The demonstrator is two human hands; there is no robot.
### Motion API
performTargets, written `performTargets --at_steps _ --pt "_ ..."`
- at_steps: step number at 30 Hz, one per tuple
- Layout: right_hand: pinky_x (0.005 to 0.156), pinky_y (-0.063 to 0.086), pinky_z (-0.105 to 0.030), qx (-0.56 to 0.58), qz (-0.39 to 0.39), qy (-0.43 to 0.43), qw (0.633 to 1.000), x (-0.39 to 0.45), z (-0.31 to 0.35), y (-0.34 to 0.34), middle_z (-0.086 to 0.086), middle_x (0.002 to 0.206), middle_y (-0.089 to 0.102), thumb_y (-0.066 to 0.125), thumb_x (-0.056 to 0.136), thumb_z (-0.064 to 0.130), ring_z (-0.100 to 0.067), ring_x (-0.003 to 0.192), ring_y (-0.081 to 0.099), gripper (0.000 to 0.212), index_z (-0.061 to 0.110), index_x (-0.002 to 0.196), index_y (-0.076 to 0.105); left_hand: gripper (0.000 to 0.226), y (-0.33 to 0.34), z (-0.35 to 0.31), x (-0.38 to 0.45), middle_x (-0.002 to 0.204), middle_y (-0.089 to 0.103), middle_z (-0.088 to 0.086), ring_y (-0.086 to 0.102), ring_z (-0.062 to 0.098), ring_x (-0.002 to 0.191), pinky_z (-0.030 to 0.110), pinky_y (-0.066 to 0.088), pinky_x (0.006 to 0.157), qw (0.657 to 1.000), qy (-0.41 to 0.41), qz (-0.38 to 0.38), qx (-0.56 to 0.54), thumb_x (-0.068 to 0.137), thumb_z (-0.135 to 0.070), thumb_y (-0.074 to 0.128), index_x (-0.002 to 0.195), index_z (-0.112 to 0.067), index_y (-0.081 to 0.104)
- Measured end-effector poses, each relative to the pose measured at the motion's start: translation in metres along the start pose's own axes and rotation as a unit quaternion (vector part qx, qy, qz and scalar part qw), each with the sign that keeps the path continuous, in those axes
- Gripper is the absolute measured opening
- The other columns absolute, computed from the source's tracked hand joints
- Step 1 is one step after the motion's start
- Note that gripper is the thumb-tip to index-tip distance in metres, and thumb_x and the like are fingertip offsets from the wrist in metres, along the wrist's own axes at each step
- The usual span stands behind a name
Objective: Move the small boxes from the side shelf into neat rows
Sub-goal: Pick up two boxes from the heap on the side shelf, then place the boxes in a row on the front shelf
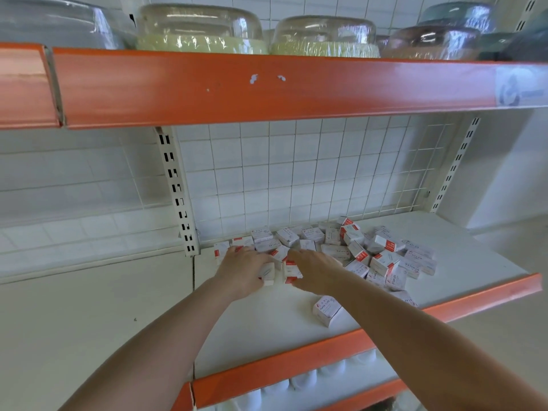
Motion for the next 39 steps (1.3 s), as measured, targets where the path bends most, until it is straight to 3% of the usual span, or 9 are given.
performTargets --at_steps 6,10,13,15,19,22,27,39 --pt "0.071 0.046 -0.033 -0.009 -0.001 -0.036 0.999 -0.005 0.014 0.000 -0.007 0.122 0.057 0.057 0.093 0.030 -0.027 0.100 0.060 0.048 0.017 0.134 0.036 0.053 -0.004 0.003 -0.027 0.134 0.052 0.001 0.046 0.025 0.123 0.035 0.038 0.093 0.999 -0.043 -0.004 -0.012 0.088 -0.016 0.052 0.139 -0.028 0.044" --pt "0.093 0.048 -0.047 -0.014 0.009 -0.067 0.998 -0.009 0.031 0.003 -0.007 0.136 0.052 0.053 0.095 0.035 -0.033 0.119 0.053 0.054 0.024 0.142 0.028 0.051 0.000 0.012 -0.049 0.136 0.050 0.002 0.049 0.026 0.119 0.032 0.042 0.087 0.996 -0.079 0.010 -0.043 0.090 -0.015 0.049 0.140 -0.025 0.043" --pt "0.110 0.025 -0.062 -0.069 0.006 -0.096 0.993 -0.013 0.051 0.004 -0.005 0.136 0.052 0.048 0.097 0.038 -0.029 0.127 0.047 0.053 0.026 0.145 0.027 0.054 -0.007 0.024 -0.066 0.137 0.049 -0.002 0.050 0.024 0.120 0.032 0.042 0.087 0.993 -0.100 -0.006 -0.056 0.090 -0.014 0.049 0.140 -0.032 0.041" --pt "0.111 0.022 -0.060 -0.083 -0.005 -0.108 0.991 -0.015 0.064 0.001 -0.005 0.135 0.053 0.046 0.098 0.039 -0.026 0.120 0.054 0.053 0.026 0.146 0.026 0.056 -0.008 0.031 -0.077 0.130 0.052 0.000 0.051 0.025 0.116 0.032 0.043 0.086 0.992 -0.114 -0.009 -0.060 0.090 -0.014 0.049 0.141 -0.035 0.041" --pt "0.098 0.040 -0.042 -0.064 -0.021 -0.123 0.990 -0.017 0.089 -0.007 -0.007 0.139 0.048 0.048 0.098 0.035 -0.027 0.123 0.050 0.055 0.025 0.148 0.025 0.037 -0.008 0.043 -0.097 0.115 0.053 0.007 0.052 0.027 0.109 0.032 0.040 0.081 0.989 -0.142 0.003 -0.041 0.091 -0.015 0.049 0.128 -0.021 0.049" --pt "0.095 0.043 -0.041 -0.068 -0.023 -0.133 0.989 -0.014 0.107 -0.008 -0.004 0.142 0.045 0.049 0.097 0.036 -0.030 0.126 0.047 0.053 0.028 0.146 0.028 0.033 -0.009 0.057 -0.114 0.114 0.053 0.007 0.052 0.027 0.107 0.033 0.041 0.081 0.988 -0.152 0.003 -0.041 0.090 -0.014 0.048 0.123 -0.017 0.051" --pt "0.079 0.045 -0.035 -0.085 -0.035 -0.150 0.984 -0.014 0.148 -0.006 -0.004 0.134 0.051 0.049 0.097 0.034 -0.029 0.113 0.056 0.051 0.031 0.144 0.030 0.032 -0.012 0.088 -0.149 0.111 0.052 0.006 0.051 0.025 0.105 0.031 0.038 0.077 0.984 -0.172 -0.008 -0.047 0.087 -0.012 0.050 0.118 -0.016 0.052" --pt "0.085 0.047 -0.037 -0.050 -0.036 -0.166 0.984 -0.022 0.287 0.002 -0.004 0.131 0.052 0.049 0.097 0.037 -0.029 0.111 0.058 0.052 0.032 0.144 0.029 0.034 -0.023 0.171 -0.258 0.108 0.053 0.004 0.054 0.025 0.100 0.030 0.039 0.072 0.981 -0.190 -0.020 -0.042 0.087 -0.015 0.051 0.120 -0.019 0.052"
Point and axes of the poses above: each hand's wrist, its own x-axis towards the middle knuckle, its own y-axis out of the palm, z = x × y, the point moved 9 cm from there along x, towards the middle knuckle
